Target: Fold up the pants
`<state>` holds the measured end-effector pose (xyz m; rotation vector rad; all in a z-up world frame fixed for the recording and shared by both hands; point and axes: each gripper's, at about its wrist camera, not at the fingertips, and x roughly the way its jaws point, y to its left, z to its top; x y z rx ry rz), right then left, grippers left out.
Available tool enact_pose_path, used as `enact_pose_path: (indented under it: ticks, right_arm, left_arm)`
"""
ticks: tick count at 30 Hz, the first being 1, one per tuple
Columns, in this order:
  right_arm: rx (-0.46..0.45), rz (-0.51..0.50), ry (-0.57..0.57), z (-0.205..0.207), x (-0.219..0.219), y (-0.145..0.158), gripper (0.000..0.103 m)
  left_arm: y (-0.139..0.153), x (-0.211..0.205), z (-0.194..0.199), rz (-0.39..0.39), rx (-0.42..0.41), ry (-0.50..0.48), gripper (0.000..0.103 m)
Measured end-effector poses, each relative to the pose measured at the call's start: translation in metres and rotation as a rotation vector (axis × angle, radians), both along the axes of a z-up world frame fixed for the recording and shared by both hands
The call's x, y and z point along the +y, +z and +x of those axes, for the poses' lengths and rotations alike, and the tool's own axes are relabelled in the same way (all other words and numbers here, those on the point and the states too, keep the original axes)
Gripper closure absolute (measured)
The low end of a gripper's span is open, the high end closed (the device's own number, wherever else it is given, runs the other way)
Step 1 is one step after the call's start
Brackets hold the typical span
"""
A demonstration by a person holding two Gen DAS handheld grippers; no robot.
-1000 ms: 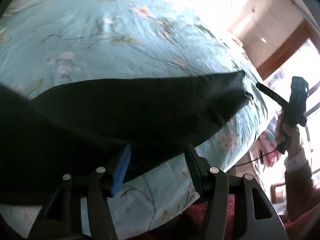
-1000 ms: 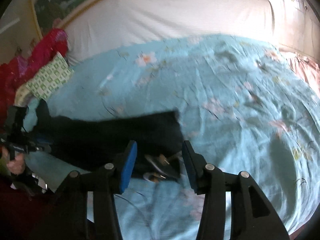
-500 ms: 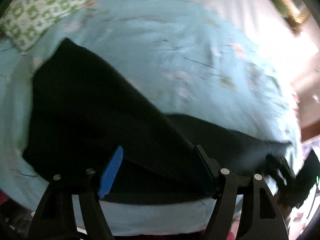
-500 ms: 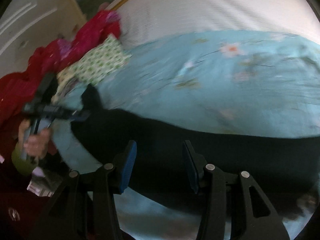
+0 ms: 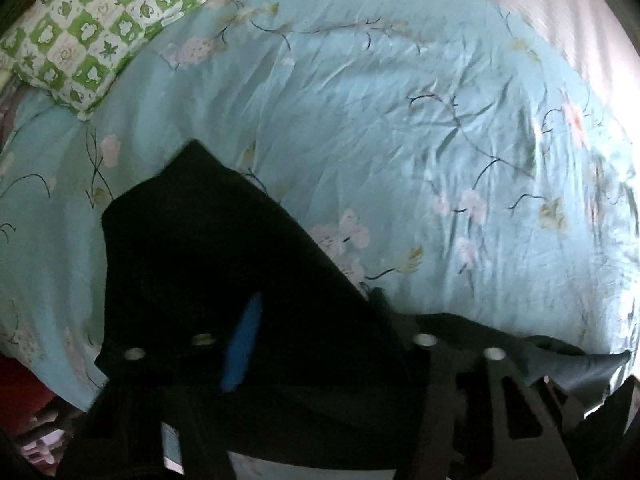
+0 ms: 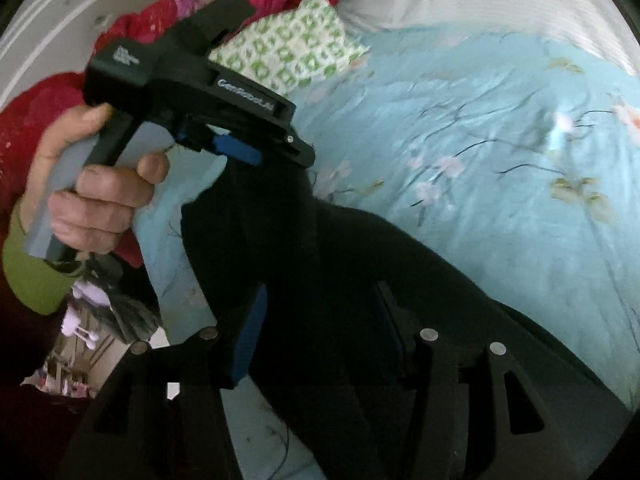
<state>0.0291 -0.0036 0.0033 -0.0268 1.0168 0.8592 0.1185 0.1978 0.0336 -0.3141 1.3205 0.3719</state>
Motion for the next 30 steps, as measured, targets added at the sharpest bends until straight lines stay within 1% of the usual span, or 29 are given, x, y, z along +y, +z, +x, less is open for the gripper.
enact_pose_path:
  ticks: [1,2,3,4,6,7,9,11,13,14,15,16,17,18,19,21,23,25,26,27,28,30]
  right_arm:
    - [0.014,0.000,0.006,0.003,0.003,-0.003,0.048]
    - [0.029,-0.002,0.010,0.005,0.006,-0.007,0.048]
    - [0.037,-0.003,0.016,0.006,0.007,-0.008,0.053]
    - [0.036,-0.006,0.022,0.006,0.008,-0.008,0.071]
    - [0.028,-0.001,0.028,0.004,0.008,-0.003,0.095]
    - [0.016,0.006,0.030,0.003,0.008,0.001,0.095]
    - [-0.019,0.020,0.049,-0.002,0.009,0.012,0.096]
    - [-0.041,0.019,0.073,-0.008,0.011,0.020,0.096]
    - [-0.066,0.004,0.102,-0.015,0.016,0.025,0.096]
    - [-0.075,-0.007,0.113,-0.018,0.019,0.026,0.096]
    - [-0.083,-0.021,0.125,-0.021,0.021,0.026,0.096]
    - [-0.089,-0.033,0.131,-0.023,0.024,0.025,0.096]
    - [-0.095,-0.043,0.134,-0.024,0.025,0.024,0.096]
    - [-0.103,-0.053,0.141,-0.026,0.027,0.023,0.096]
    - [-0.110,-0.057,0.147,-0.028,0.028,0.022,0.096]
    - [-0.123,-0.061,0.161,-0.032,0.029,0.021,0.096]
    - [-0.133,-0.062,0.178,-0.036,0.030,0.021,0.096]
    - [-0.150,-0.067,0.194,-0.040,0.031,0.023,0.096]
    - [-0.158,-0.069,0.201,-0.042,0.031,0.024,0.096]
    - [-0.165,-0.068,0.205,-0.043,0.030,0.026,0.096]
    - [-0.171,-0.068,0.205,-0.043,0.029,0.027,0.096]
    - [-0.183,-0.066,0.198,-0.040,0.027,0.030,0.096]
  left_arm:
    - [-0.001,0.002,-0.002,0.009,-0.003,0.003,0.077]
    - [-0.002,0.004,-0.006,0.009,-0.008,0.009,0.094]
    - [-0.001,0.006,-0.010,0.001,-0.022,0.016,0.096]
    - [0.001,0.009,-0.016,-0.010,-0.046,0.022,0.097]
    - [0.010,0.014,-0.032,-0.026,-0.109,0.034,0.100]
    - [0.016,0.016,-0.043,-0.038,-0.150,0.038,0.101]
    - [0.021,0.019,-0.060,-0.076,-0.201,0.038,0.102]
    - [0.023,0.021,-0.072,-0.105,-0.223,0.040,0.102]
    - [0.023,0.019,-0.076,-0.186,-0.235,0.021,0.102]
    - [0.023,0.017,-0.076,-0.210,-0.235,0.015,0.098]
    - [0.025,0.014,-0.075,-0.216,-0.228,0.011,0.085]
    - [0.026,0.010,-0.071,-0.201,-0.208,0.003,0.075]
    - [0.027,0.007,-0.067,-0.180,-0.197,-0.002,0.051]
    - [0.029,0.003,-0.063,-0.155,-0.196,-0.002,0.034]
    - [0.031,-0.001,-0.059,-0.140,-0.196,0.004,0.031]
    - [0.031,-0.006,-0.052,-0.122,-0.186,0.011,0.030]
    - [0.025,-0.011,-0.039,-0.068,-0.144,0.026,0.031]
    - [0.017,-0.012,-0.033,-0.034,-0.110,0.039,0.048]
    - [0.012,-0.012,-0.033,-0.026,-0.095,0.043,0.077]
    - [0.008,-0.009,-0.035,-0.036,-0.084,0.052,0.096]
    - [0.007,-0.005,-0.040,-0.058,-0.097,0.060,0.094]
    - [0.015,0.002,-0.056,-0.101,-0.173,0.075,0.098]
